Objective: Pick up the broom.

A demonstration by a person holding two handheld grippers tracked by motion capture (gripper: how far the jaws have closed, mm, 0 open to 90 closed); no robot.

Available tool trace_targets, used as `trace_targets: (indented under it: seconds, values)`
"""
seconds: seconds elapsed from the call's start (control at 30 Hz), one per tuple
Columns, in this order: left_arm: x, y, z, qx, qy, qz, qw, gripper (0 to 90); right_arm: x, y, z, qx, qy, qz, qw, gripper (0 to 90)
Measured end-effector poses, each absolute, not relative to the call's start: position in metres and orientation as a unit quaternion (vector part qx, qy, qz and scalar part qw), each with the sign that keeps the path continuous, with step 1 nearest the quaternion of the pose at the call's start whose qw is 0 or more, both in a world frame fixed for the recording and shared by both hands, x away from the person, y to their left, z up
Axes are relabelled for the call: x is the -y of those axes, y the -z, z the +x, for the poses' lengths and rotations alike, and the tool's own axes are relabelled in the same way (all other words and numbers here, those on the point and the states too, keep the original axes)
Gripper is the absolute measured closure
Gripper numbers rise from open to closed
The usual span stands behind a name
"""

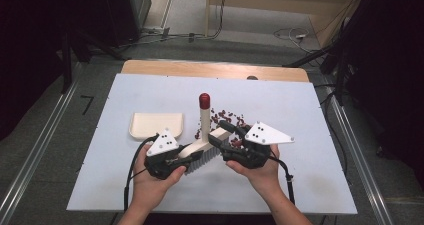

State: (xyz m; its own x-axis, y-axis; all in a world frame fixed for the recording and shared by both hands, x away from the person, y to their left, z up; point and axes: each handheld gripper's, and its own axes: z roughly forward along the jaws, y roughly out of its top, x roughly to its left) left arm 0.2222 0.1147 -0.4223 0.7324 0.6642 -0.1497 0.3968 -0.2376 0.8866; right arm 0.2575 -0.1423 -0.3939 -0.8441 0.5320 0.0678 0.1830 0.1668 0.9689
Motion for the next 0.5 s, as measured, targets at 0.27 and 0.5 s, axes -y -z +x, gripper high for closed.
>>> trace_targets:
  seconds: [0.27,0.5]
  values:
    - [-0.144,0.424,0.226,-0.290,-0.126,0.808,0.498,68.2,0.159,0.391,0.276,-0.793,-0.565,0.203,0.103,42.5]
    - [-0.147,0.427,0.225,-0.224,-0.084,0.834,0.497,68.2,0.159,0.401,0.285,-0.844,-0.506,0.166,0.061,41.3]
